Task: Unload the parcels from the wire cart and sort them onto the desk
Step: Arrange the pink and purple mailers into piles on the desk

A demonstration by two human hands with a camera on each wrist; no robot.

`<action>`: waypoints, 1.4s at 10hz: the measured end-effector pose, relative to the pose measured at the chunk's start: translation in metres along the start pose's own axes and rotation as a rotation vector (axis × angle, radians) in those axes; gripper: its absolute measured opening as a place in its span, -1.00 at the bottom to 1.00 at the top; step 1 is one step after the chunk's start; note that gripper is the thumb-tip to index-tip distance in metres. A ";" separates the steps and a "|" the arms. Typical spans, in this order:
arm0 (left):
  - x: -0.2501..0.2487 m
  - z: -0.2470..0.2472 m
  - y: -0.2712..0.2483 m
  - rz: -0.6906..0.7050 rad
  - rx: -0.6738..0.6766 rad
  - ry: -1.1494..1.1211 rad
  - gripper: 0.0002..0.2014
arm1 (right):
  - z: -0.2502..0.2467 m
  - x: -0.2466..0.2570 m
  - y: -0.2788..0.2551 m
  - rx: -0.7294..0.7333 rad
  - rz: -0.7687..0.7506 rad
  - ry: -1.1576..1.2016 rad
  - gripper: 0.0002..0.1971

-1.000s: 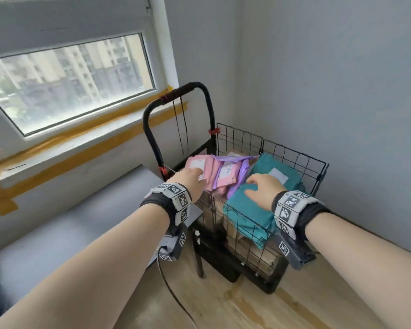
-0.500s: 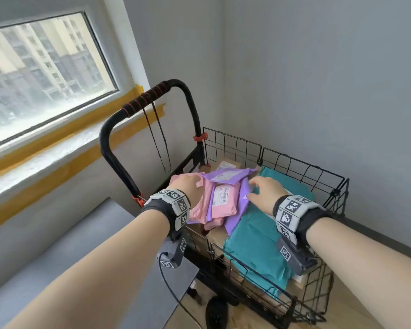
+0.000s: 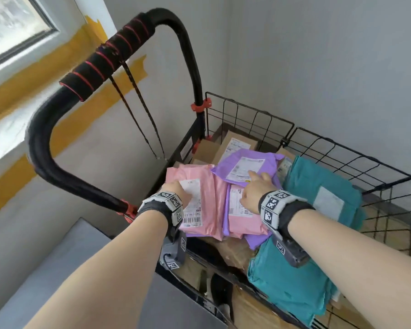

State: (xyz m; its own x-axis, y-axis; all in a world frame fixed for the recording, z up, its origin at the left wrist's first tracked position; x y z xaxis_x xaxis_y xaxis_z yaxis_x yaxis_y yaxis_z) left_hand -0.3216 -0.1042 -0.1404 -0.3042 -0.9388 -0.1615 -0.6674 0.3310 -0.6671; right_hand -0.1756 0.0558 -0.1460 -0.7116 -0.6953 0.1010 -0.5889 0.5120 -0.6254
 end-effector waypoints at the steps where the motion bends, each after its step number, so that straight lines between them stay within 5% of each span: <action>1: 0.010 0.010 0.018 -0.076 0.003 -0.109 -0.34 | 0.008 -0.001 0.016 0.011 0.032 -0.002 -0.45; 2: 0.020 0.023 0.026 -0.140 0.028 -0.171 -0.10 | 0.002 0.002 0.019 -0.007 0.028 -0.023 -0.62; 4: 0.025 0.038 0.042 -0.235 0.159 -0.130 0.32 | -0.017 -0.005 0.016 -0.135 0.028 0.052 -0.66; 6: 0.006 0.008 0.016 -0.063 0.046 -0.139 -0.51 | -0.039 0.009 -0.005 -0.237 -0.095 0.055 -0.73; 7: -0.006 -0.007 -0.013 -0.027 0.032 -0.106 -0.63 | -0.052 0.016 -0.021 -0.286 -0.168 0.081 -0.70; 11: 0.003 -0.055 -0.174 -0.038 -0.456 -0.386 -0.79 | -0.097 0.026 -0.142 -0.458 -0.532 0.229 -0.59; 14: 0.128 -0.039 -0.330 -0.306 -0.717 -0.597 -0.78 | -0.073 0.120 -0.267 -0.481 -0.951 0.234 -0.59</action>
State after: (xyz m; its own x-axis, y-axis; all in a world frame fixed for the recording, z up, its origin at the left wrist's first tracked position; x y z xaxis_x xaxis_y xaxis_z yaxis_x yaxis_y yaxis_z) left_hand -0.1670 -0.3302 0.0871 0.2127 -0.8220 -0.5283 -0.9747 -0.1406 -0.1737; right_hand -0.1317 -0.1279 0.0899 0.0892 -0.8237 0.5600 -0.9888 -0.0056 0.1492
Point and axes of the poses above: each hand's wrist, its own y-axis towards the middle knuckle, its own z-axis out of the palm, x = y × z, the point moved 9 cm from there along y, towards the middle knuckle, and after that the axes turned 3 degrees about -y, right-handed, at the moved point
